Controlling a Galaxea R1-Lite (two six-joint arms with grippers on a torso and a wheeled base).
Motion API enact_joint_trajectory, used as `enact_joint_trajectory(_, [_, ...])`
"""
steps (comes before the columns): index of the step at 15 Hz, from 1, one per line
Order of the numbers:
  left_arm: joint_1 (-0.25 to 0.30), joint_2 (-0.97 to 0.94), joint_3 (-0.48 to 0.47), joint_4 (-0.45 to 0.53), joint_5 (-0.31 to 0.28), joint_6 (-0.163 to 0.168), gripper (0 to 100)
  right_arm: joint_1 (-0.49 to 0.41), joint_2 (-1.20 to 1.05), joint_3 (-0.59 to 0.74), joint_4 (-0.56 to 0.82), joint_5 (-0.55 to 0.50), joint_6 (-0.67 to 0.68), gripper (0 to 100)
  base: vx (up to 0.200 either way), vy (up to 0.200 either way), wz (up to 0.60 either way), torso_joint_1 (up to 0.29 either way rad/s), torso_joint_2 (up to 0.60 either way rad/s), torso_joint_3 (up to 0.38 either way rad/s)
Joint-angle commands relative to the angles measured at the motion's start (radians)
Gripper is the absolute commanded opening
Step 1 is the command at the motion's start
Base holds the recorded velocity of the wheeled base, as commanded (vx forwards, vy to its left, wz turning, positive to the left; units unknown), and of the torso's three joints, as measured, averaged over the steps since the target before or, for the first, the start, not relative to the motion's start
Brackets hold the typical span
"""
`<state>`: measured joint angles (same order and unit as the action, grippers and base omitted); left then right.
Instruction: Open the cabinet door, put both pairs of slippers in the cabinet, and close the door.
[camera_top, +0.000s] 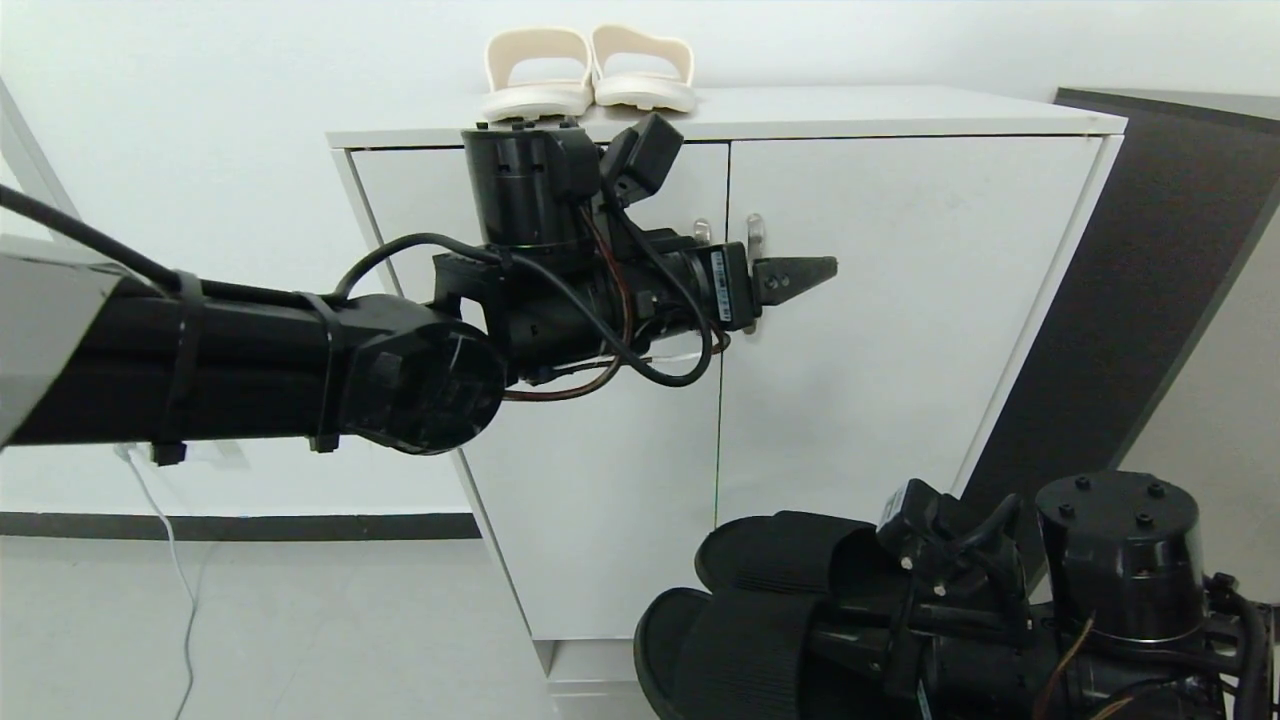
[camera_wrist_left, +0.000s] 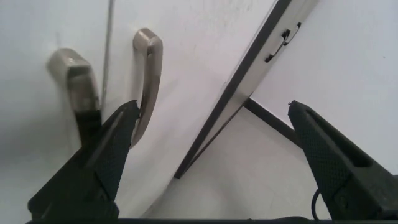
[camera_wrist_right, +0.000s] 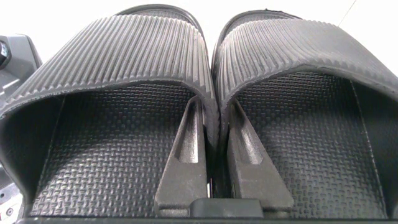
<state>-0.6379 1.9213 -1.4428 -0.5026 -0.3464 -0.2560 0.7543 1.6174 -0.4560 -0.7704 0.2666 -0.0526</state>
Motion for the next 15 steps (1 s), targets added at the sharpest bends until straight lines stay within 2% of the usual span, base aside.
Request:
enact_joint_trajectory(1, [0.000,0.038,-0.030,0.013,0.004,0.000,100,-0.004,-0.004,0.003,0.000,0.000,0.000,0,0.000,0.000,0.00,0.000,0.00,0.000])
enact_joint_trajectory(4, [0.000,0.059,-0.076,0.045,0.001,0.000,100,-0.007,-0.004,0.002,0.000,0.002,0.000,0,0.000,0.000,0.00,0.000,0.00,0.000])
enact_joint_trajectory(5, [0.000,0.067,-0.091,0.053,-0.002,0.000,0,-0.007,-0.004,0.002,0.000,0.002,0.000,0,0.000,0.000,0.00,0.000,0.00,0.000])
enact_joint_trajectory(10, [-0.003,0.064,-0.082,0.053,-0.005,-0.002,0,-0.007,-0.001,0.002,0.000,0.002,0.000,0,0.000,0.000,0.00,0.000,0.00,0.000])
enact_joint_trajectory(13, [-0.006,0.015,-0.028,0.052,-0.005,-0.011,0,-0.007,-0.005,0.008,0.000,0.017,0.000,0,0.000,0.000,0.00,0.000,0.00,0.000])
enact_joint_trajectory(15, [-0.025,-0.036,0.027,0.048,-0.005,-0.011,0,-0.007,-0.022,0.025,0.000,0.075,0.000,0,0.000,0.000,0.00,0.000,0.00,0.000])
